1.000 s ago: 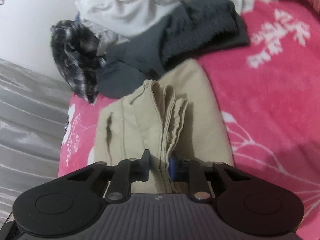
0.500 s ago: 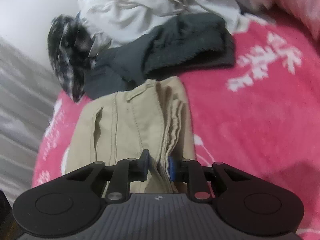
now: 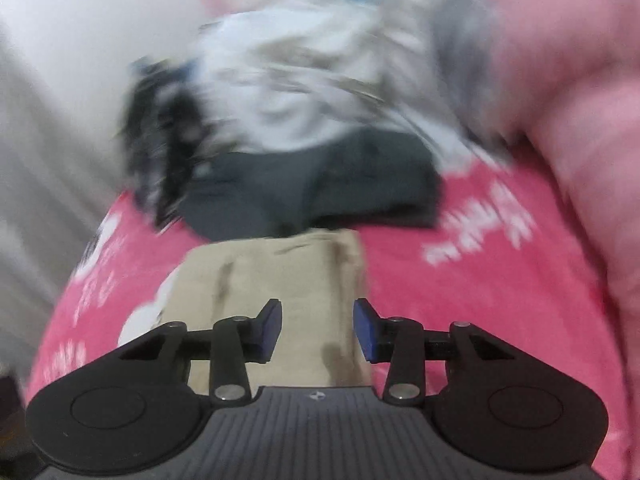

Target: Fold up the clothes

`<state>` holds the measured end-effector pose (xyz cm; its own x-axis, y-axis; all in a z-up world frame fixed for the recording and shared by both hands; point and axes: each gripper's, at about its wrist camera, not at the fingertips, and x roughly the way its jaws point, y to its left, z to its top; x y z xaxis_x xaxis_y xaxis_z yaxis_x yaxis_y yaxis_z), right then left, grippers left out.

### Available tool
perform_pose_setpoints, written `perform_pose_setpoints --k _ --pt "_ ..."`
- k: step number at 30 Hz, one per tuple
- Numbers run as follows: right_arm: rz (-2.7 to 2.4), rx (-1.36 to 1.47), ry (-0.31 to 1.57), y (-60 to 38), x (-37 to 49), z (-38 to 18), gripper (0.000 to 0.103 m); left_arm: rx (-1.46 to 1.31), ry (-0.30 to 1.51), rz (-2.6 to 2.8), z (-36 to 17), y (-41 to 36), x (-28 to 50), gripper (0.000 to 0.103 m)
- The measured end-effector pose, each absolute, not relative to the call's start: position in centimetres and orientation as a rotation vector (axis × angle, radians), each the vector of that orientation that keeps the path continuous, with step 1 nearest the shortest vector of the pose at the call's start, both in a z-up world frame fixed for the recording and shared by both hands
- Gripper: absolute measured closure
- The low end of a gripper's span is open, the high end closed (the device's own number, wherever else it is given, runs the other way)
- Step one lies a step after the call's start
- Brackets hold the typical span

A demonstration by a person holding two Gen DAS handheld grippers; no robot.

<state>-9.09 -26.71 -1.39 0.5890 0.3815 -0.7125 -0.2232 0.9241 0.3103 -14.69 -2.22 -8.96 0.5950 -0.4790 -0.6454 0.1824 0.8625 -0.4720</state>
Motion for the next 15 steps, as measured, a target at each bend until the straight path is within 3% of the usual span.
perform_pose_setpoints --k 3,5,8,15 --pt "0.4 0.058 0.908 -23.9 -11.2 -2.0 0.067 -0.297 0.827 -0.408 -8.8 -2.7 -15.2 0.044" --pt "0.399 0.012 0.978 -22.8 -11.7 -3.9 0.077 -0.288 0.822 -0.411 -8.9 -2.6 -15.3 0.044" --pt "0.326 -0.049 1.052 -22.1 -11.9 -7.6 0.078 -0.311 0.833 -0.419 -9.3 -2.5 -15.0 0.044" --pt "0.227 0.032 1.043 -21.6 -11.9 -7.6 0.076 -0.311 0.827 -0.442 -9.3 -2.4 -15.1 0.036"
